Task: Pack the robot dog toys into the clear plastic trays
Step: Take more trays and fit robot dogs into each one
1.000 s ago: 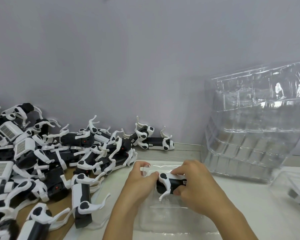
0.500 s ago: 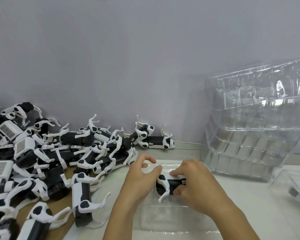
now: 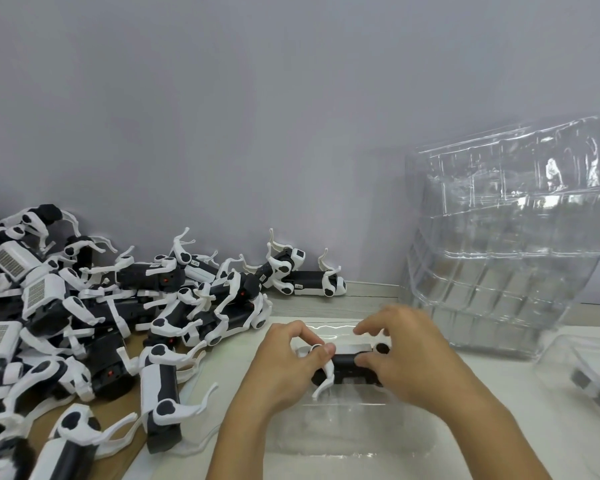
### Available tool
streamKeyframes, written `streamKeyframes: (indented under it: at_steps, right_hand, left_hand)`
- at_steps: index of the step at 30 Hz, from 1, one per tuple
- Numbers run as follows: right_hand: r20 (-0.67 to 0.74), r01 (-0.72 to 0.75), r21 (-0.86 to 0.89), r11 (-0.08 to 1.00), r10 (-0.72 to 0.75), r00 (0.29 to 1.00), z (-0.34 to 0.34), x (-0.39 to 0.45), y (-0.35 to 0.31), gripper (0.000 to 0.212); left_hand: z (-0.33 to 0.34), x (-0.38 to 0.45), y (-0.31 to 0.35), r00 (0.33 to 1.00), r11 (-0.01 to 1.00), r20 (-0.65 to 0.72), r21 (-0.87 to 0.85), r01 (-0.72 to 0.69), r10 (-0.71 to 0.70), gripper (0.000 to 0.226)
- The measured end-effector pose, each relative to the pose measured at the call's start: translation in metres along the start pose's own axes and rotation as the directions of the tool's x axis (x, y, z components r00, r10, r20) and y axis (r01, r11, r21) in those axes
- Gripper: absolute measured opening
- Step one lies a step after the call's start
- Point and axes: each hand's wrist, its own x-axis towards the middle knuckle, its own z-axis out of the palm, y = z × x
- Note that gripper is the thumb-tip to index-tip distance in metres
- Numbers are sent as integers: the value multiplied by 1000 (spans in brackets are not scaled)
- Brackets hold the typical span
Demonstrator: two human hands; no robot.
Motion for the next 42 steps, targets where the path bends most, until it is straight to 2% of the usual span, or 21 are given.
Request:
streamKeyframes:
  at_steps: [6,16,20,24,37,40,42]
  right_hand:
    - [44,-115,-105,988,120,992,-23,-3,14,38]
    - [-123,-20,-134,991,3,992,-7,2,15,18]
    - [-180,-37,-146,989,11,984,-2,2,16,16]
    - [-172,-135,-70,988,121,978,4,2,21,22]
    - [-69,-211,-65,975,206,976,-4,5,19,21]
    - [-78,-185,-115,976,177,981,-3,3,17,29]
    - [-96,-118,-118,986,107,990,-3,2,15,38]
  left_hand:
    - [5,4,-2,999,997,-53,-83,4,-8,15]
    - [5,4,-1,996,995,-85,-104,3,-11,16]
    - [5,4,0,996,994,-87,-106,10,-19,19]
    - [9,4,1,995,994,-95,-108,16,-26,20]
    - [10,5,-2,995,980,-95,-198,-30,11,12]
    - [10,7,-2,988,972,-151,-229,-45,10,5]
    - [11,9,-3,984,961,-180,-272,-40,-10,9]
